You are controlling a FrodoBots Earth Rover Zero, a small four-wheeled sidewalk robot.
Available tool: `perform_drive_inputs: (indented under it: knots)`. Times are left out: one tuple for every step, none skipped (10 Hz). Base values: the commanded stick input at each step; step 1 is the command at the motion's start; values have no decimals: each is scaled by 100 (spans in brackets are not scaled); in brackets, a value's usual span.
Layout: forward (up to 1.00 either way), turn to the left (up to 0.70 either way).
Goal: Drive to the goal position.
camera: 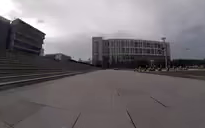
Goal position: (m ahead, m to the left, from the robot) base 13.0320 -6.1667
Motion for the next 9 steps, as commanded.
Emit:
perform_drive_inputs:
  knots:
    - [70, 0]
    - [70, 0]
    - [70, 0]
    - [70, 0]
    - [70, 0]
    - [70, 0]
    - [70, 0]
    - [70, 0]
    - [70, 0]
